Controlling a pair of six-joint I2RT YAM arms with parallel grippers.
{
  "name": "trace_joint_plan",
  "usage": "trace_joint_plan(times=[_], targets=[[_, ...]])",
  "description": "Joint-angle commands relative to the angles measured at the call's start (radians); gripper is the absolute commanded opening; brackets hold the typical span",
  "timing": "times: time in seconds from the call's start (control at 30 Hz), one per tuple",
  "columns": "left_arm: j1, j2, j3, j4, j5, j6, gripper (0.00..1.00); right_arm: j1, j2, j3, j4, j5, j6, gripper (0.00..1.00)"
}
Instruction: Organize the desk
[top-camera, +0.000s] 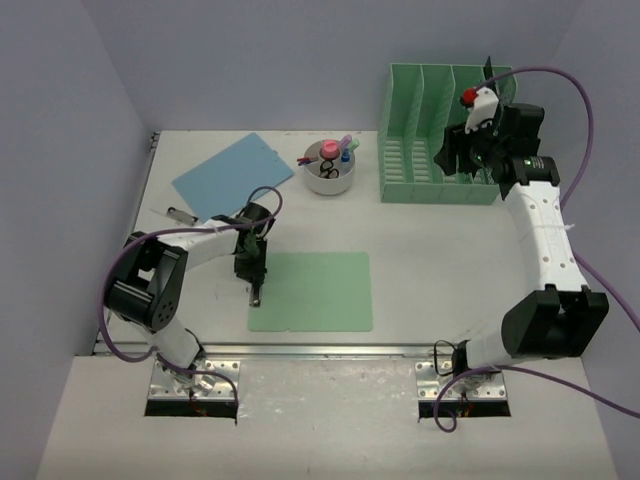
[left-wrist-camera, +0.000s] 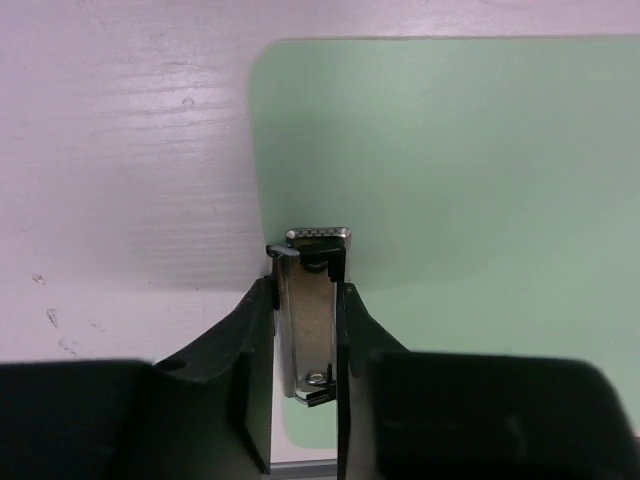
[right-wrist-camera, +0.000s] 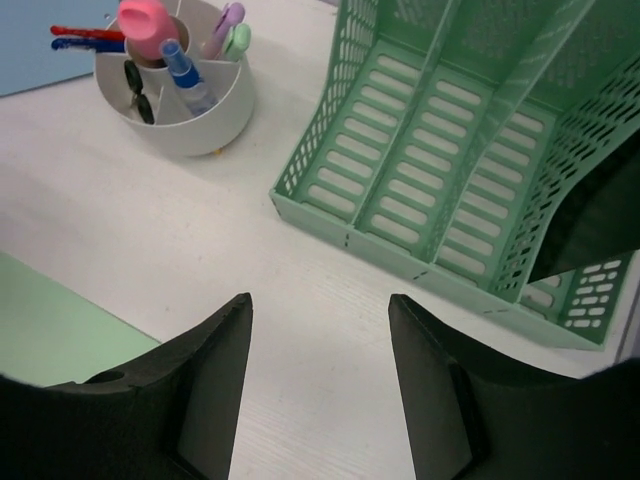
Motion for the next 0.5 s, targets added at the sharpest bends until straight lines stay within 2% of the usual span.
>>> trace_joint_plan(times=[0.0, 0.03, 0.2, 0.33, 0.37, 0.43, 0.47], targets=[[-0.003, 0.011, -0.034, 0.040, 0.026, -0.034, 0.07, 0.045, -0.027, -0.039, 0.004, -0.044, -0.024, 0.57], [0.005, 0.005, -0.013, 0.038, 0.026, -0.042, 0.00, 0.060, -0.043, -0.056, 0.009, -0.042, -0.032, 0.57], [0.063, -0.023, 0.110, -0.005, 0.085, -0.134, 0.00, 0.221, -0.116, -0.216, 0.066, -0.035, -0.118, 0.56], [0.082, -0.075, 0.139, -0.020, 0.115, -0.195, 0.00, 0.374, -0.156, -0.290, 0.087, 0.046, -0.184, 0.56], [0.097, -0.095, 0.152, -0.048, 0.134, -0.233, 0.00, 0.478, -0.182, -0.341, 0.095, 0.065, -0.225, 0.57], [0.114, -0.098, 0.158, -0.054, 0.151, -0.240, 0.00, 0.505, -0.194, -0.362, 0.116, 0.068, -0.235, 0.58], [0.119, -0.106, 0.159, -0.063, 0.154, -0.251, 0.00, 0.560, -0.223, -0.401, 0.127, 0.082, -0.257, 0.60]])
